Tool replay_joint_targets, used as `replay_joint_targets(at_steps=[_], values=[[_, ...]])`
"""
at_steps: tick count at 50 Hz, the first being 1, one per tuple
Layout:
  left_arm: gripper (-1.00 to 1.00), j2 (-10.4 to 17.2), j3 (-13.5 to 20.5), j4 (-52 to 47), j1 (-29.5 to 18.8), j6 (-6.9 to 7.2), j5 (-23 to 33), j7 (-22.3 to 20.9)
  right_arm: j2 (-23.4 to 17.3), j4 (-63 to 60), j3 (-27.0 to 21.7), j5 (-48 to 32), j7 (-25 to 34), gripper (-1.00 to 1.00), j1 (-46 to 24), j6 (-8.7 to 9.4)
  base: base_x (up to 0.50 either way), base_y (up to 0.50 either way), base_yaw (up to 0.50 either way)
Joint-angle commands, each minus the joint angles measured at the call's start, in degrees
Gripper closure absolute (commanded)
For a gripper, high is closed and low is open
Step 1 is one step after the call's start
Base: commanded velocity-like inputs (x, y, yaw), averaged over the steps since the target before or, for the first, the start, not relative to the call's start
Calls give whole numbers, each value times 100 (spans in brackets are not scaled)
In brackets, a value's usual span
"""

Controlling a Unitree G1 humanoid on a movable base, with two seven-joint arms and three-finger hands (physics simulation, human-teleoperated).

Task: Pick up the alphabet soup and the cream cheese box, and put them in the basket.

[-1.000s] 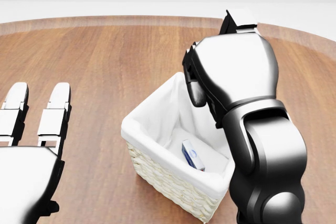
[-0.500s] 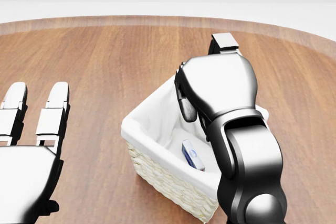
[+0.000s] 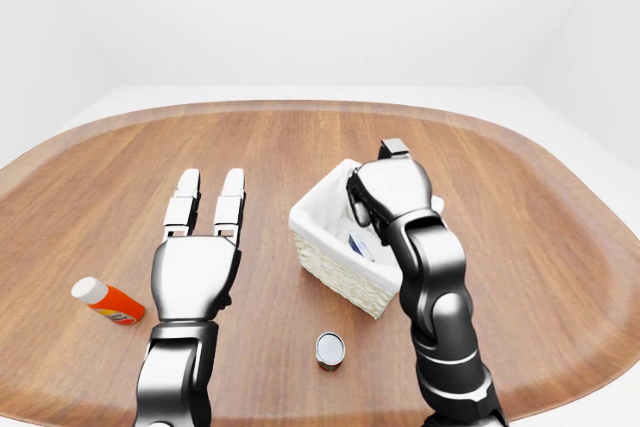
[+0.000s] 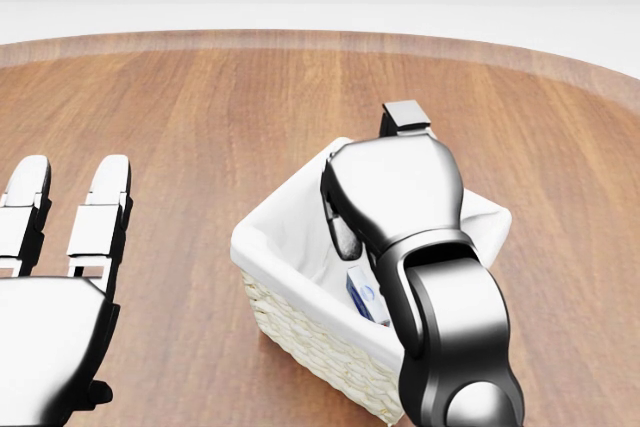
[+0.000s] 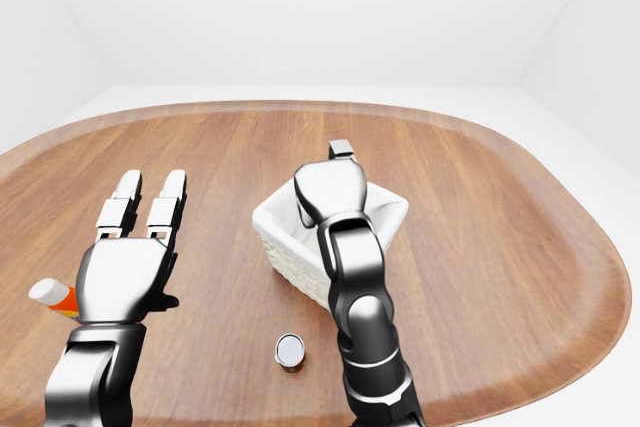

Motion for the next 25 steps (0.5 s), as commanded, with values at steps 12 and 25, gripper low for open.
replay_joint_targets(at_steps=[12, 25], values=[[-100, -4, 10, 4, 11, -15, -1, 11, -22, 225, 35, -48, 0, 100, 19, 0, 0, 0, 0], [-100, -5, 4, -1, 6, -11, -5, 3, -48, 305, 8, -115, 0, 100, -64, 0, 0, 0, 0]])
